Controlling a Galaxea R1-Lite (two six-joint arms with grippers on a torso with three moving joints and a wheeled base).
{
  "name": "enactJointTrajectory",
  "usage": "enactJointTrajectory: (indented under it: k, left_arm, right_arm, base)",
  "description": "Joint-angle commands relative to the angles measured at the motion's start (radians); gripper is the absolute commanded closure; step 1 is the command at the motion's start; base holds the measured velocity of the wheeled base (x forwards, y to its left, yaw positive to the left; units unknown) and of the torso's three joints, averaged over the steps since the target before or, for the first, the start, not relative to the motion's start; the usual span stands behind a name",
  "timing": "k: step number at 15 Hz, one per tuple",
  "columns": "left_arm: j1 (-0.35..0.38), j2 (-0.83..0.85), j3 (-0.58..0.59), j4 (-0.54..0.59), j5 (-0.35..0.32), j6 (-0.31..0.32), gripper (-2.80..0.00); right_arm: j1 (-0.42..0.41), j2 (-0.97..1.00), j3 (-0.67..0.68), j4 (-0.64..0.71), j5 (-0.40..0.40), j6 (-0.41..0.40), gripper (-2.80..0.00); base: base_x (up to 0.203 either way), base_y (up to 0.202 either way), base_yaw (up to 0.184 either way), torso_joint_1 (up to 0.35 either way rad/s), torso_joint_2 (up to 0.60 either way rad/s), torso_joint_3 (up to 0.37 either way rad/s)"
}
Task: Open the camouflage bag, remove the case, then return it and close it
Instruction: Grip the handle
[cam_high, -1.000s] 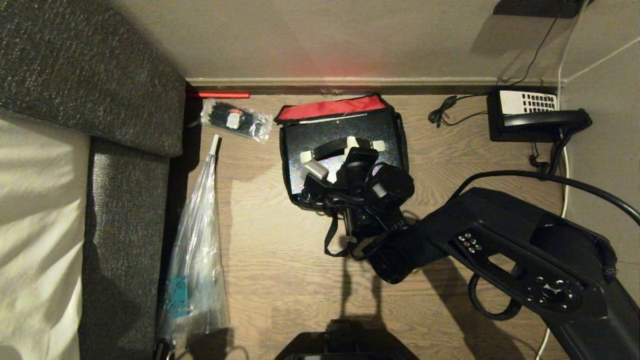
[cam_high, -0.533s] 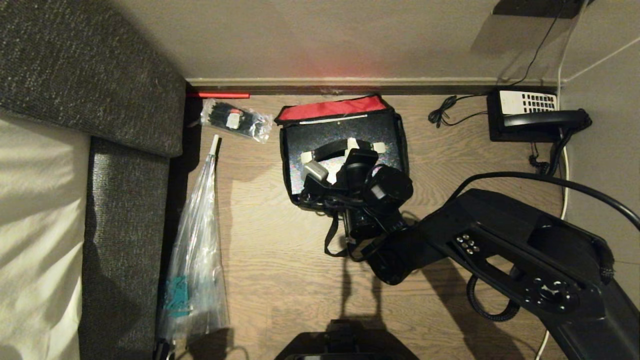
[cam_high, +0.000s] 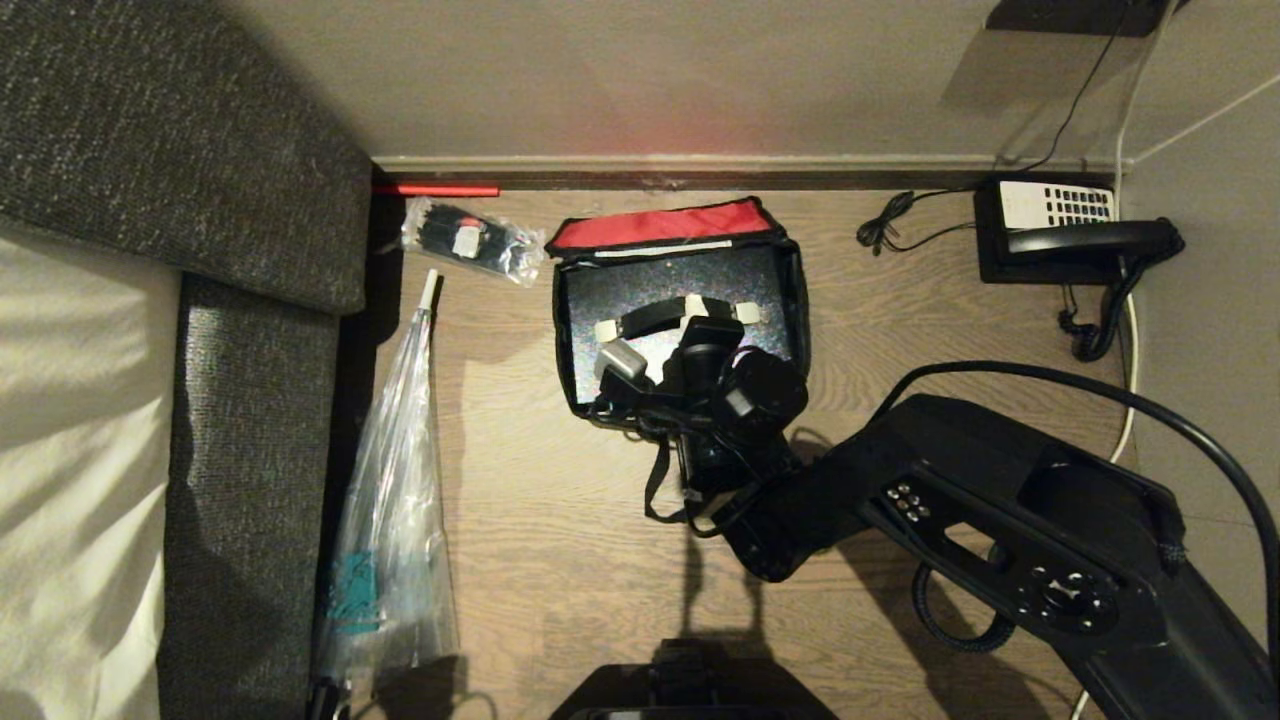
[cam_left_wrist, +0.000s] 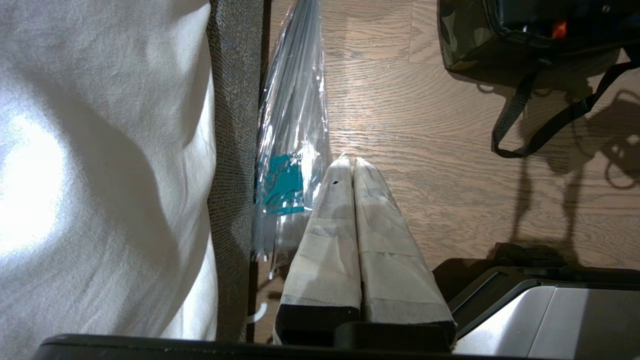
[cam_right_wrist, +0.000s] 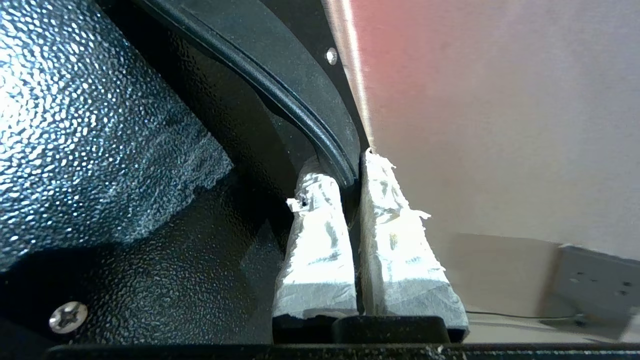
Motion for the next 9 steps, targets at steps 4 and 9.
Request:
enactJointTrajectory:
  k: [4, 9]
  left_arm:
    - [0.0, 0.001, 0.0, 0.0, 0.0, -0.001, 0.0]
    - [0.0, 0.001, 0.001, 0.0, 0.0, -0.001, 0.0]
  right_arm:
    - [-0.003, 0.056, -0.017, -0.008, -0.035, 0.004, 0.0]
    - [-0.012, 0.111, -0.033, -0.008, -0.073, 0.03, 0.0]
  base:
    - [0.0, 0.0, 0.0, 0.0, 0.0, 0.0]
    - [0.0, 0.0, 0.0, 0.0, 0.0, 0.0]
